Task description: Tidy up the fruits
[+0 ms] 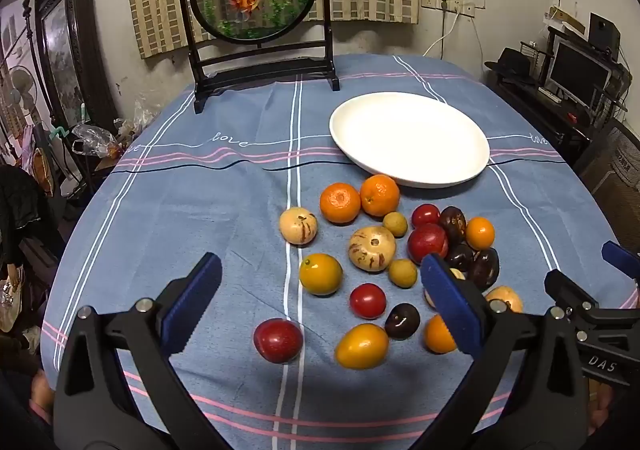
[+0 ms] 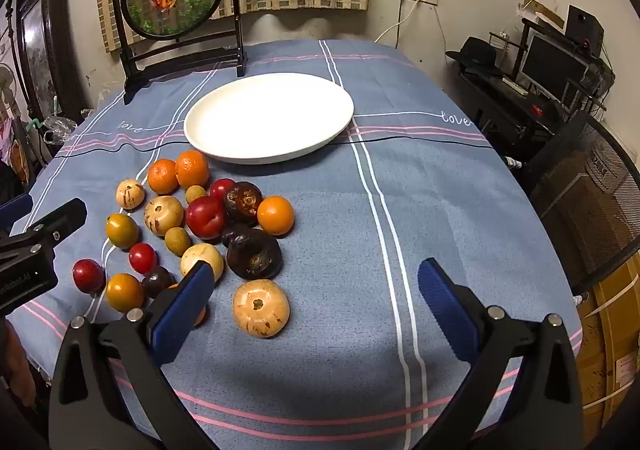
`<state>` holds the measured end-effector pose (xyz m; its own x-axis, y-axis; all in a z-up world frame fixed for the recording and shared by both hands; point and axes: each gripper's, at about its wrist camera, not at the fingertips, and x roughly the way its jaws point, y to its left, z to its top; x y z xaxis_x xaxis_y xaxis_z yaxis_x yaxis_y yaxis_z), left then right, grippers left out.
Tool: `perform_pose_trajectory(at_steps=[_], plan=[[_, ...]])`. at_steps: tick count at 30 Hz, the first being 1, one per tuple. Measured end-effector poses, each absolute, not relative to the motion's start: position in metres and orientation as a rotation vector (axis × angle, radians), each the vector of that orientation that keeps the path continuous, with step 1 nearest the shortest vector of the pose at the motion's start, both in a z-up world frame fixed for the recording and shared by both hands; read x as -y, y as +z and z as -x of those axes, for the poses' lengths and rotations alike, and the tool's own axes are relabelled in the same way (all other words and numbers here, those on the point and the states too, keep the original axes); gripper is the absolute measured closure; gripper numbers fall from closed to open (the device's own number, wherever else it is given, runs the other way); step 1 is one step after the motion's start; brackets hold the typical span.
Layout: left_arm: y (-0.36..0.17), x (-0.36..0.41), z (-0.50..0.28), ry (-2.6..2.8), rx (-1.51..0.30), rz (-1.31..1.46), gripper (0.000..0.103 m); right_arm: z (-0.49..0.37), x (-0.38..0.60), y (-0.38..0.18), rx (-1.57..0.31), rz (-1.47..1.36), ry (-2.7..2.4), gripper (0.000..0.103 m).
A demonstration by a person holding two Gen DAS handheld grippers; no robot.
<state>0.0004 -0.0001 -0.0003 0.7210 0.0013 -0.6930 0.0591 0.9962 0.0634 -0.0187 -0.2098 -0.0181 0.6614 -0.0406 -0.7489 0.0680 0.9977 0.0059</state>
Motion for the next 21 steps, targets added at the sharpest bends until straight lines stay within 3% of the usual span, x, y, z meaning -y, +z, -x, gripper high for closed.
perform_pose_trajectory(at_steps=[21], plan=[[0.0002, 0.0018, -0.0008, -0.032, -0.761, -0.079, 0.002, 0.0208, 0.2031, -0.0170, -0.839, -0.010, -0.053, 0.001]])
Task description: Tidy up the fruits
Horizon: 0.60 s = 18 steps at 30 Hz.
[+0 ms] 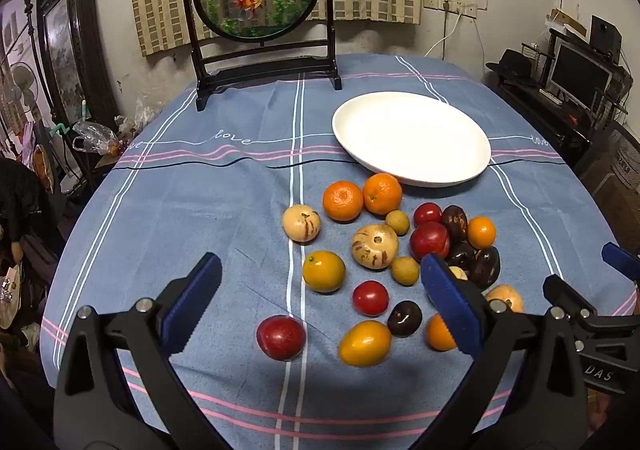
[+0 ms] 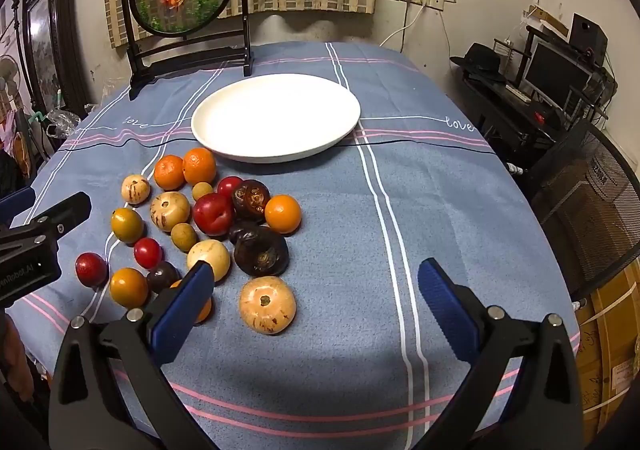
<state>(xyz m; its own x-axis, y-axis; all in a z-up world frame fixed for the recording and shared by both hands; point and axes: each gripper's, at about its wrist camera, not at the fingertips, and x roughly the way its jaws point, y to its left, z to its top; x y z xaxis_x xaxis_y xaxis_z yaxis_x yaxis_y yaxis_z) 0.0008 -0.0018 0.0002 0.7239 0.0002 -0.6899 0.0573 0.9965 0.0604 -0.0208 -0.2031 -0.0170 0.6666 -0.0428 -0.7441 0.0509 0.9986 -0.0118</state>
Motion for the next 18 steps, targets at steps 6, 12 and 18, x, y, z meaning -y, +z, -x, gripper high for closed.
perform_pose_trajectory(at_steps=[6, 12, 18], plan=[[-0.0007, -0.0010, 0.0013, -0.031, -0.759, -0.076, 0.002, 0.0226, 0.2011, -0.0167, -0.837, -0.007, -0.051, 0.001], [-0.0013, -0.0010, 0.0008, -0.030, -0.760, -0.076, 0.002, 0.0226, 0.2009, -0.0162, -0.838, -0.007, -0.051, 0.001], [-0.0011, -0.0013, 0.0007, -0.031, -0.760, -0.074, 0.002, 0.0232, 0.1973, -0.0162, -0.837, -0.002, -0.049, 0.001]])
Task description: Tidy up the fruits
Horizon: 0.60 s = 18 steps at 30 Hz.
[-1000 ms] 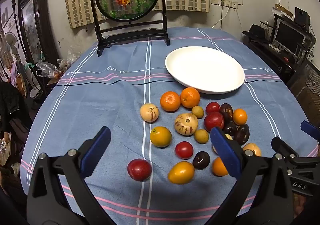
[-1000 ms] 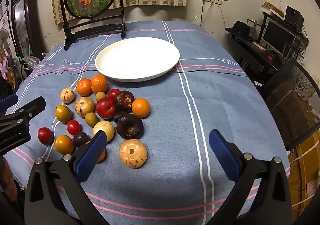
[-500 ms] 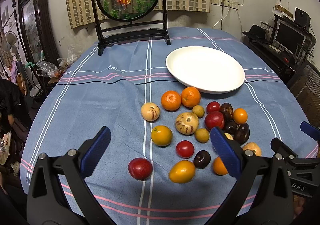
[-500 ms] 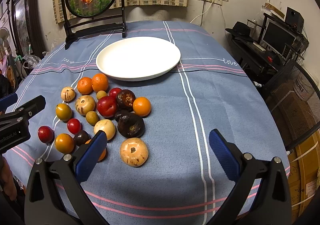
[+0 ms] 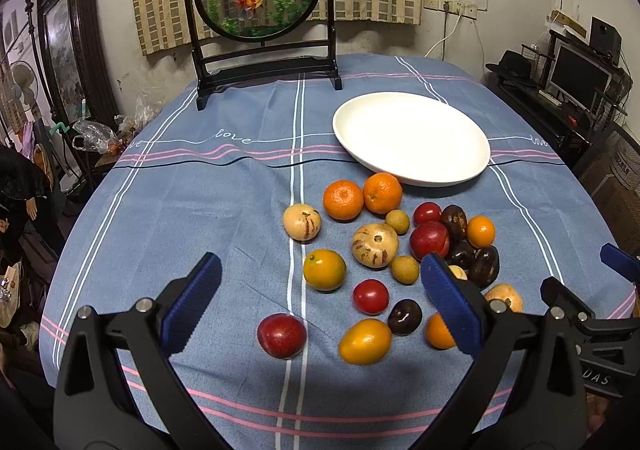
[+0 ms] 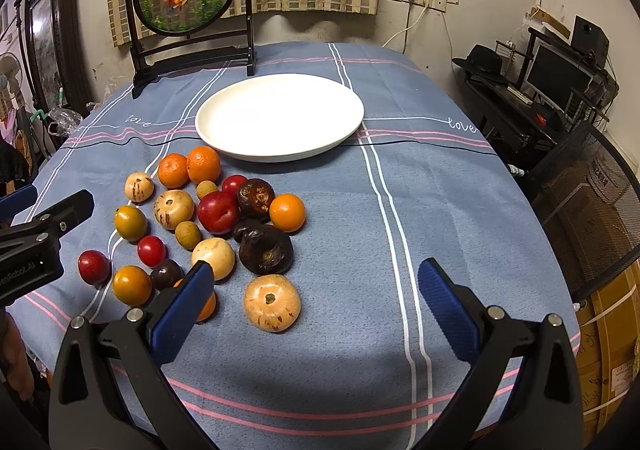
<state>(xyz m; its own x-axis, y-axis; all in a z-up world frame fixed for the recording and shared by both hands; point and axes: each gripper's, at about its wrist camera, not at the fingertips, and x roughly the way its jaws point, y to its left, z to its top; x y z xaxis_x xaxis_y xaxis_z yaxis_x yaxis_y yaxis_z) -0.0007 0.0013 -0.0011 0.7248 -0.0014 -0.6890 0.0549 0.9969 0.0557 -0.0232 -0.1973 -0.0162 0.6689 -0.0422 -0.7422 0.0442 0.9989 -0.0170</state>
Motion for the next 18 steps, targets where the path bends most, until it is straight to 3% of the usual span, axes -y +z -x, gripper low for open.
perform_pose_trajectory(at_steps=[18], plan=[[-0.0010, -0.0022, 0.0007, -0.032, -0.760, -0.071, 0.002, 0.0236, 0.1941, -0.0165, -0.837, 0.004, -0.042, 0.001]])
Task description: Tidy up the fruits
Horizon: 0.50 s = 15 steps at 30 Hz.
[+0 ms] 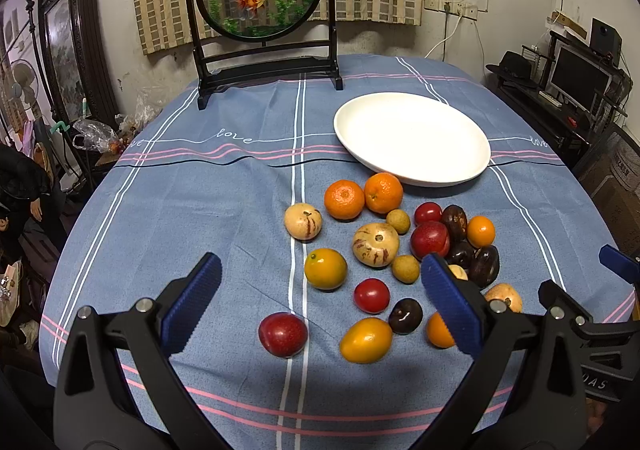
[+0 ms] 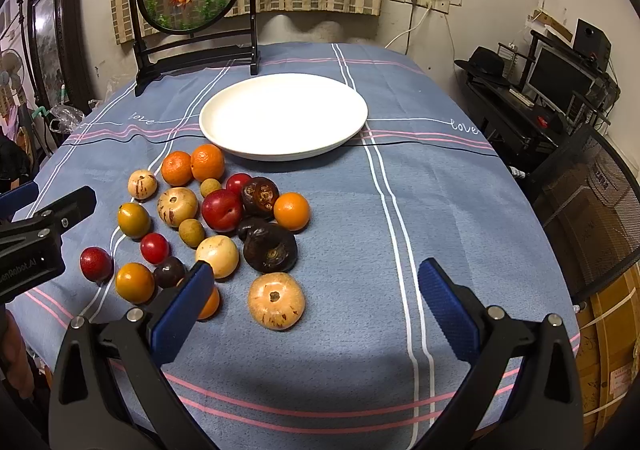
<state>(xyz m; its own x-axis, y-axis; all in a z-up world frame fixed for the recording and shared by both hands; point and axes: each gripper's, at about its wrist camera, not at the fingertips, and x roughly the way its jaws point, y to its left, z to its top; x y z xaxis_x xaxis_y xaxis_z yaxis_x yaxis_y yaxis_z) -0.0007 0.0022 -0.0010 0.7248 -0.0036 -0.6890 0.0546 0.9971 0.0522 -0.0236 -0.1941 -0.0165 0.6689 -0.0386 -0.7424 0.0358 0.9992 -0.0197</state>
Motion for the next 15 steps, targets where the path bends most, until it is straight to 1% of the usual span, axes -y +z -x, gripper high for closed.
perform_pose_trajectory(at_steps=[15], plan=[[-0.0015, -0.0038, 0.0026, -0.033, -0.761, -0.067, 0.002, 0.0232, 0.1921, -0.0189, -0.844, 0.009, -0.038, 0.001]])
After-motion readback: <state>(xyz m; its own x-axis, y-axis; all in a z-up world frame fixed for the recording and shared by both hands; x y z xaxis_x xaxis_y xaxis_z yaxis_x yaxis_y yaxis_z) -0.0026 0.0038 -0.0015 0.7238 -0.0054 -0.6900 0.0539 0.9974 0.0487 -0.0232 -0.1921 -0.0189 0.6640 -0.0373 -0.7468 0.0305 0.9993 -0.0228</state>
